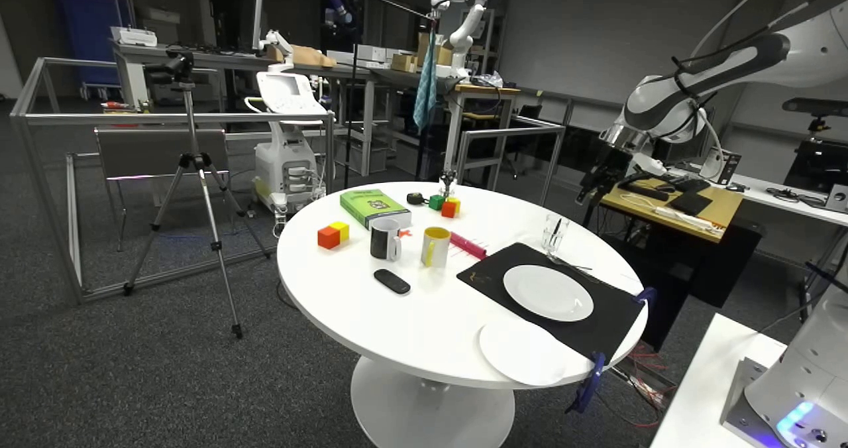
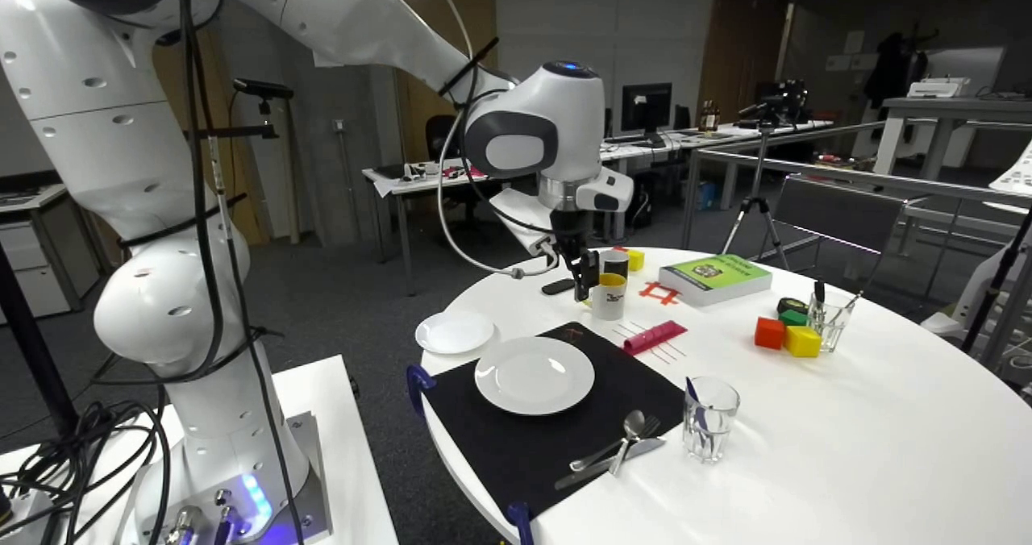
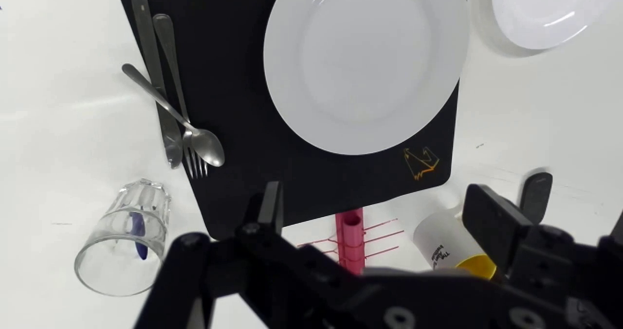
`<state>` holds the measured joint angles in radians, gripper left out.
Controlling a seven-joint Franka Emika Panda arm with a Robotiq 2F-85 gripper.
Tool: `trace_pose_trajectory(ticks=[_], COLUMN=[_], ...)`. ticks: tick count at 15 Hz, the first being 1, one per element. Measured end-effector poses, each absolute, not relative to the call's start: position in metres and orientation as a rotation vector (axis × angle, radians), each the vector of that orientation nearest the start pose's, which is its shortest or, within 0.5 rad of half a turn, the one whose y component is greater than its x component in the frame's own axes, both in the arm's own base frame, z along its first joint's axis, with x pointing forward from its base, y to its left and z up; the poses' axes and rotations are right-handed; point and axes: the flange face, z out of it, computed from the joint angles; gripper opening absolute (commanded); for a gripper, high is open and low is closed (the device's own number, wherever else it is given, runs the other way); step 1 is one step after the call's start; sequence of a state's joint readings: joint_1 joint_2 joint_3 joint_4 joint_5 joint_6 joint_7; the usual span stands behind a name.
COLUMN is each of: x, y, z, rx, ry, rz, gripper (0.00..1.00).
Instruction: Put the white ceramic plate on the black mat
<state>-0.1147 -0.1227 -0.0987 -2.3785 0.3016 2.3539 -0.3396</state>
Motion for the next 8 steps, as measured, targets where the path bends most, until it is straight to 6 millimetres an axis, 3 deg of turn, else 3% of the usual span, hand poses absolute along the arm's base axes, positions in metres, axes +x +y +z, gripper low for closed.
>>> trace_pose_trajectory(ticks=[3, 8], x=[0.484, 0.485], y=[-0.08, -0.077], z=[0.383, 0.383], rx=[-2.987, -2.993], ry=[0.096, 0.09], rz=[-0.203, -0.2], gripper=[1.0, 1.0])
